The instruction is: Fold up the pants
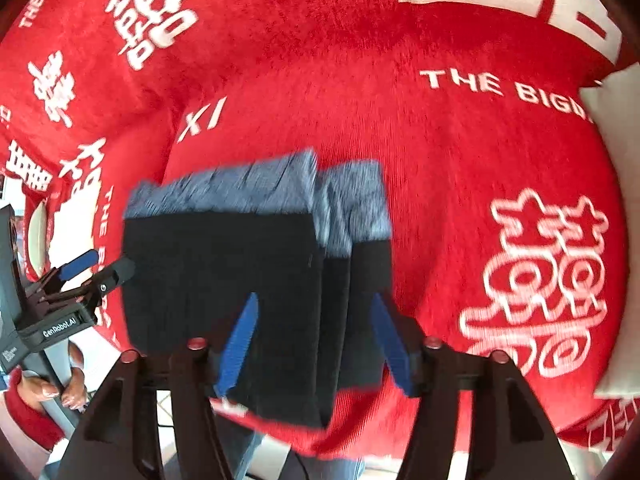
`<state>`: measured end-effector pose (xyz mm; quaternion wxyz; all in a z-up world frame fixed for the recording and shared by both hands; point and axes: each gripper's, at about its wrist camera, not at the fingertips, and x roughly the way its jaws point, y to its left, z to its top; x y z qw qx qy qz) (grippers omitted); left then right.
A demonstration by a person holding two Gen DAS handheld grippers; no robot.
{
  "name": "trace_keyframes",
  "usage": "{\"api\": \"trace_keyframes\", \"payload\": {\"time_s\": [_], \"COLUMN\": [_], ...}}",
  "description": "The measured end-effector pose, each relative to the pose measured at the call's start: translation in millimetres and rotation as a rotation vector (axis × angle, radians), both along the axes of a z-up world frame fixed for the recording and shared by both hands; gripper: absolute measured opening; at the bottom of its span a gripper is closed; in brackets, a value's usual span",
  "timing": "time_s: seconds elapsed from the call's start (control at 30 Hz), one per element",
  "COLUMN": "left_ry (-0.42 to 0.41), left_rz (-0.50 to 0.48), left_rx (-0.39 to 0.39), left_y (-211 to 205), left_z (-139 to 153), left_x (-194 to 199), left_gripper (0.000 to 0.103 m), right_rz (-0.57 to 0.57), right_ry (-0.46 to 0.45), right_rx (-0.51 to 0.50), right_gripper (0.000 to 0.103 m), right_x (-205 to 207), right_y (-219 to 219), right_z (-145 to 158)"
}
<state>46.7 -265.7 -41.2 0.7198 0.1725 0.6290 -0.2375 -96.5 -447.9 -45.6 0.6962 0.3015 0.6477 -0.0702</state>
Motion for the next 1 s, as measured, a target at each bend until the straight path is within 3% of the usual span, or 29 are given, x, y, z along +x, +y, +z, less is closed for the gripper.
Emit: {"api": "trace_keyframes", "payload": {"time_s": [0.03,0.17,0.3,0.5,0.73,1.0], "left_ry": [-0.009,-0.056,0.017,0.002,0.041,-0.067], "left_rz": [0.013,0.026,0.024,-0.082,-0.152,-0.179], "left_rx": [-0.006,0.014,0.017,0.096,0.105,0.092], "left_y": [3.7,9.5,10.5,12.7,29.4,60.7], "left_z": [11.2,48.2,61.7,72.8,59.3,67.9], "left_x": [-9.0,-36.5,-47.6,-70.0,-80.7,-85.2], "left_gripper": [0.103,0.103,0.103,0.103,0.103,0.103], "right_rz": [0.004,-0.024,-0.053,-0.062,-0.126,-0.178], "right_ry": [0.01,0.037,0.013,0.019,0.034,0.049], "right_rx": [-0.006,-0.036,-0.066,-0.076,-0.125,-0.19], "right_gripper": [0.078,0.086,0.103,0.103,0.103,0.103], "right_x": [-2.1,-23.6,-38.4,-42.6,-50.0,-61.0], "right_y": [7.3,26.0,34.6,49.2,67.1,100.0], "right_z": [4.1,27.2,50.5,69.7,77.9,85.2]}}
